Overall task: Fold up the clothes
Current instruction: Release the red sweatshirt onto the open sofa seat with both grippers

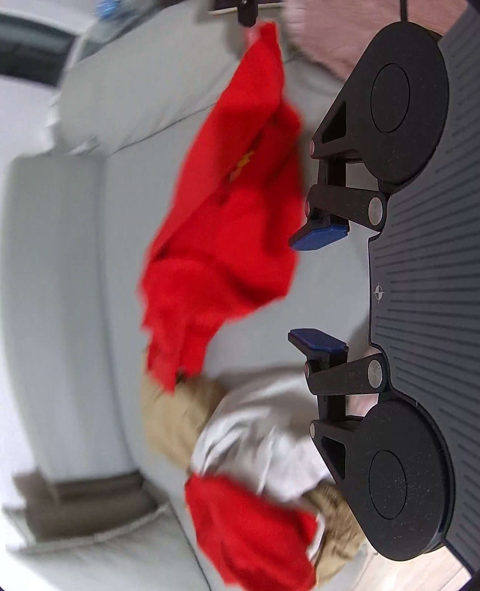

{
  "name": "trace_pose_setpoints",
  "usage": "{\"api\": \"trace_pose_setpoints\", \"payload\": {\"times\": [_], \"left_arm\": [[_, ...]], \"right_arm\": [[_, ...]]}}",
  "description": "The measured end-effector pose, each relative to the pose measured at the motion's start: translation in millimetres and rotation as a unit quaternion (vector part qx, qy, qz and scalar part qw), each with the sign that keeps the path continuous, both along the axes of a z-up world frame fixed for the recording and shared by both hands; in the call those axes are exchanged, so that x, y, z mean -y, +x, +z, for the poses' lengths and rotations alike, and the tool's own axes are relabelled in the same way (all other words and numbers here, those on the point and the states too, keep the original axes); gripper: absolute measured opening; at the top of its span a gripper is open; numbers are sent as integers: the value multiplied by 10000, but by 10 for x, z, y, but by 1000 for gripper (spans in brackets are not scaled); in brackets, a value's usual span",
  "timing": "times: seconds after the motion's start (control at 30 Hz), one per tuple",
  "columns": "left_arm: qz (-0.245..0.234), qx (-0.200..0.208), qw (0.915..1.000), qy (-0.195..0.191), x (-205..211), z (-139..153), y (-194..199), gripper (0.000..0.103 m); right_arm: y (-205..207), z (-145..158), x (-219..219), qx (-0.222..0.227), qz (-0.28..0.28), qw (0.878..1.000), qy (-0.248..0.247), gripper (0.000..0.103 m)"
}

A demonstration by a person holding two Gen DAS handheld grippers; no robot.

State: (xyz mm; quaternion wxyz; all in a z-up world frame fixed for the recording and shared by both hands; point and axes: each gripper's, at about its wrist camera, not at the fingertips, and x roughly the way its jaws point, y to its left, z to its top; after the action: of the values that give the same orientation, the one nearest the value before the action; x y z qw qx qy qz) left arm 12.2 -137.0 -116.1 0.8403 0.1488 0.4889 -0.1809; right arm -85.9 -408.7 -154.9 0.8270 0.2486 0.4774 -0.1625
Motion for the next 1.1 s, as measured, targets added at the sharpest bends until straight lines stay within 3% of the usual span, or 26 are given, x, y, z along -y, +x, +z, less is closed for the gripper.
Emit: {"api": "trace_pose_setpoints", "payload": {"times": [0.3,0.7,1.0,1.1], "left_arm": [[123,-252,9996,54,123,-297,-34,60],[786,-706,9938,-330,93,-511,190,62],[1595,-1328,9690,-1343,-33,-759,491,60],[1904,-1706,9533,-1610,-31,-930,585,58]], "right_arm": [[61,-268,-284,-108,676,9973,-263,61],[119,-267,-360,121,1216,9912,-519,62],[258,-311,-379,124,1344,9900,-410,62],[296,-343,-405,87,1414,9891,-403,62]]}}
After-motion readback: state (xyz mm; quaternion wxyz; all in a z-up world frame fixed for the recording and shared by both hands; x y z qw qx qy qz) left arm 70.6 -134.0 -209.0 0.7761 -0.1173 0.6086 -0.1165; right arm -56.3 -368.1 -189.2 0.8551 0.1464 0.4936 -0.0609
